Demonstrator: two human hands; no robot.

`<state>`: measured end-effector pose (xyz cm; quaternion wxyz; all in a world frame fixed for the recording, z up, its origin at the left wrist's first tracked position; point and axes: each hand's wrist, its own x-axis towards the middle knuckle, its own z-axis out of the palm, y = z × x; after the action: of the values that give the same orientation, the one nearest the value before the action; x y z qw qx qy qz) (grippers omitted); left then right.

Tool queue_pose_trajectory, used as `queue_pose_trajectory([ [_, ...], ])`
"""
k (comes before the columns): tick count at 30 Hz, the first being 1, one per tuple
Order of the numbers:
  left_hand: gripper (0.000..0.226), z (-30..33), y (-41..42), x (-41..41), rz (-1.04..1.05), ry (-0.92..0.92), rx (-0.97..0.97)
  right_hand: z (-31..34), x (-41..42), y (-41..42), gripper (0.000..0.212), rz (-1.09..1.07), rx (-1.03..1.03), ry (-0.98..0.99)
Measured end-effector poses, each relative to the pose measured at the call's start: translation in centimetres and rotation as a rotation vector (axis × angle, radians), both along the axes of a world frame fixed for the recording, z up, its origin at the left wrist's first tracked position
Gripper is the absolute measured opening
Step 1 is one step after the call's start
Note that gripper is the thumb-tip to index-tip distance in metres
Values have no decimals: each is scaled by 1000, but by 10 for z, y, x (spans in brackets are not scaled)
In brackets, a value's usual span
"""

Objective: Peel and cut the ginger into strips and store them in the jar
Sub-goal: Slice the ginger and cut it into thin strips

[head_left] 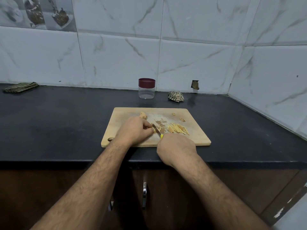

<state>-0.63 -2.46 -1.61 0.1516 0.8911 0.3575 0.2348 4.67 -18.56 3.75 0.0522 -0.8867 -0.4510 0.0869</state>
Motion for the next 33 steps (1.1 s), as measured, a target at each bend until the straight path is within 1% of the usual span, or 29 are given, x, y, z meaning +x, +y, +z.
queue_pose_trajectory([
  [7,22,-1,0,-1,-23,-24,-11,4,-4,6,34,14,-32,-14],
  [12,24,0,0,0,-18,-23,-3,-5,-3,-8,28,10,-67,-17],
  [16,22,2,-3,-2,-19,-35,-5,-12,0,-23,23,5,-30,-25],
  [21,20,3,-2,-3,-17,-55,-76,-9,3,-24,24,2,33,-21],
  [24,20,2,0,-3,-26,-56,-83,-4,3,-18,22,11,29,-10],
  [33,19,1,4,0,-41,-57,-72,-2,1,1,30,10,-8,-11],
])
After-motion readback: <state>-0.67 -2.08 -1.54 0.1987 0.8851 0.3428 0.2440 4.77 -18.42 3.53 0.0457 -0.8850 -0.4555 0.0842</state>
